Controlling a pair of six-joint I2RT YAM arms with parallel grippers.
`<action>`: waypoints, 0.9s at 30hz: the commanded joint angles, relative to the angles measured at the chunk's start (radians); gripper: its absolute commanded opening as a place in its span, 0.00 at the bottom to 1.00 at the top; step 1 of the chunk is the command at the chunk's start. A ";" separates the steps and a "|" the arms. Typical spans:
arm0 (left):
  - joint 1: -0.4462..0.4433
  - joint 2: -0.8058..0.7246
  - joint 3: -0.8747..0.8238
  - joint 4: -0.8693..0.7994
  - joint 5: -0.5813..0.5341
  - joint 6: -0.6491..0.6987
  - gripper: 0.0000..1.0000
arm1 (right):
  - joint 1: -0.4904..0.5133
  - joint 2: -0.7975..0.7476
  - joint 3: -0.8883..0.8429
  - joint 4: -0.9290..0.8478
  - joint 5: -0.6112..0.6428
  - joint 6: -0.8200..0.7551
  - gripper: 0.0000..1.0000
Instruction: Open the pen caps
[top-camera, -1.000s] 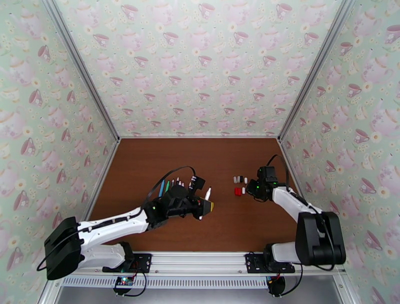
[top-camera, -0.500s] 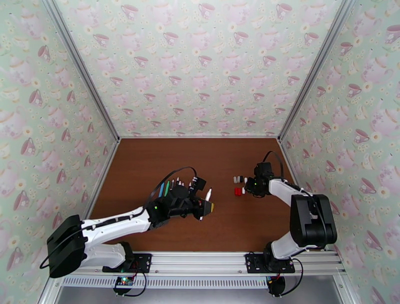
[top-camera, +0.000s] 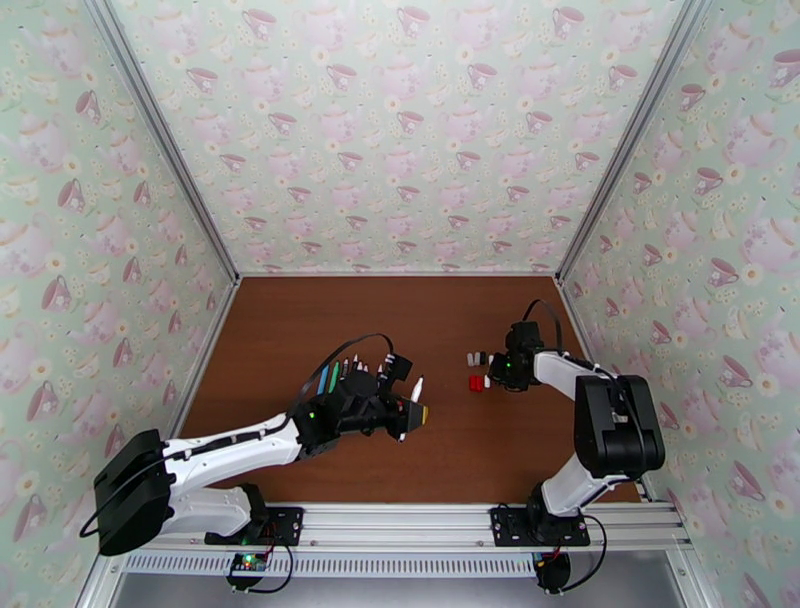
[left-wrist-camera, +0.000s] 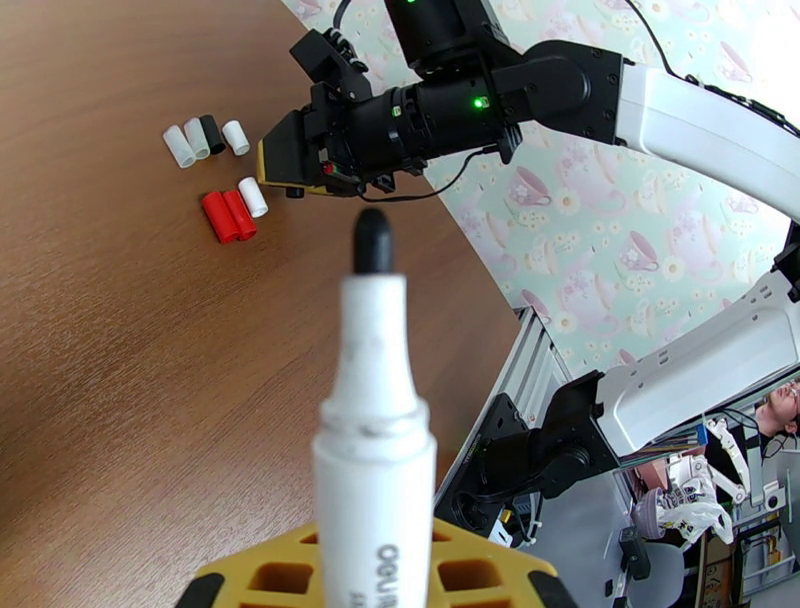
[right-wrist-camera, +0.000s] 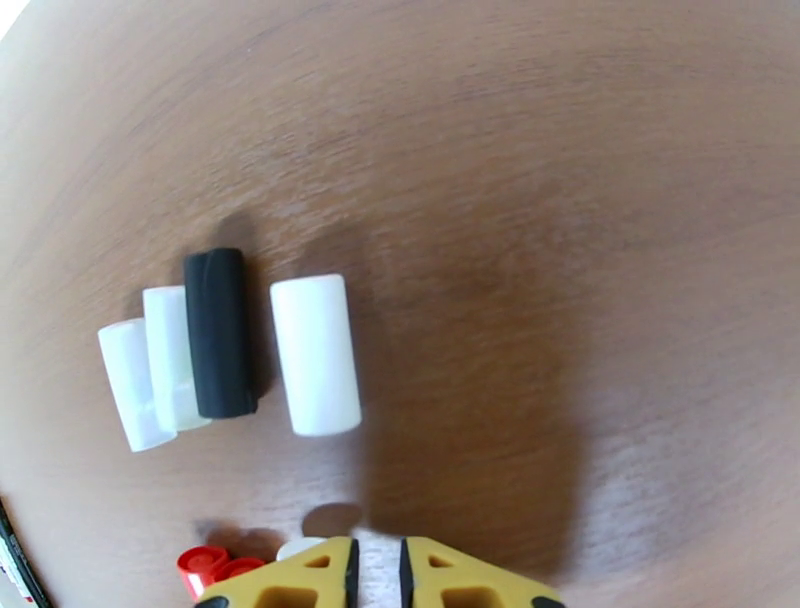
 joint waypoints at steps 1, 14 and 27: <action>-0.005 0.014 0.027 0.006 0.013 -0.008 0.12 | -0.004 0.011 0.027 -0.014 -0.009 -0.015 0.23; -0.005 0.035 0.053 -0.016 0.024 0.001 0.12 | -0.004 0.001 0.026 -0.027 -0.008 -0.014 0.31; -0.012 0.063 0.063 0.002 0.031 0.001 0.11 | 0.007 -0.130 -0.058 -0.041 0.032 0.004 0.38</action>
